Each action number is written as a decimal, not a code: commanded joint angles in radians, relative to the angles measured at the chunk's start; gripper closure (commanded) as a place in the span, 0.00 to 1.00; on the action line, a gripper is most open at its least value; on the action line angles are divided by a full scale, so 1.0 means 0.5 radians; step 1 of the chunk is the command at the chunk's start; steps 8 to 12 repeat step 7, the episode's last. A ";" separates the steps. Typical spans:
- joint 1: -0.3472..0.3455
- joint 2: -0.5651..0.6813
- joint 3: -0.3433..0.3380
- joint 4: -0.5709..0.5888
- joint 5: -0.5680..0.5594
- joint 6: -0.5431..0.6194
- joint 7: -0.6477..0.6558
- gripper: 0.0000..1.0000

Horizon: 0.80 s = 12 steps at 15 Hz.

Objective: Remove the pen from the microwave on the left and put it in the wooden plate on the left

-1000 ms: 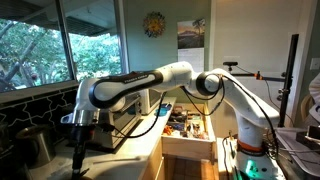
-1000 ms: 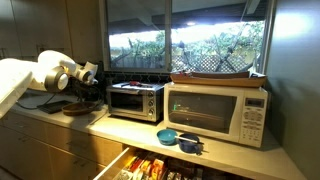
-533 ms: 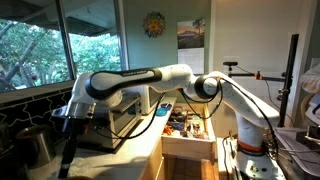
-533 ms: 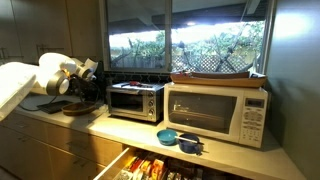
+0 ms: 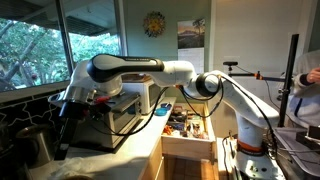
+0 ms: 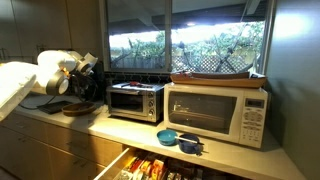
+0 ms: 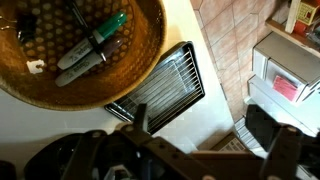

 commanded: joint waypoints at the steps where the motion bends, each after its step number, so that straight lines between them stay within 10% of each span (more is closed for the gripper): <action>1: -0.040 -0.088 0.011 0.027 0.047 0.253 -0.011 0.00; 6: -0.067 -0.232 0.029 0.062 0.086 0.784 -0.044 0.00; 12: -0.056 -0.189 0.008 0.104 0.049 0.635 -0.001 0.00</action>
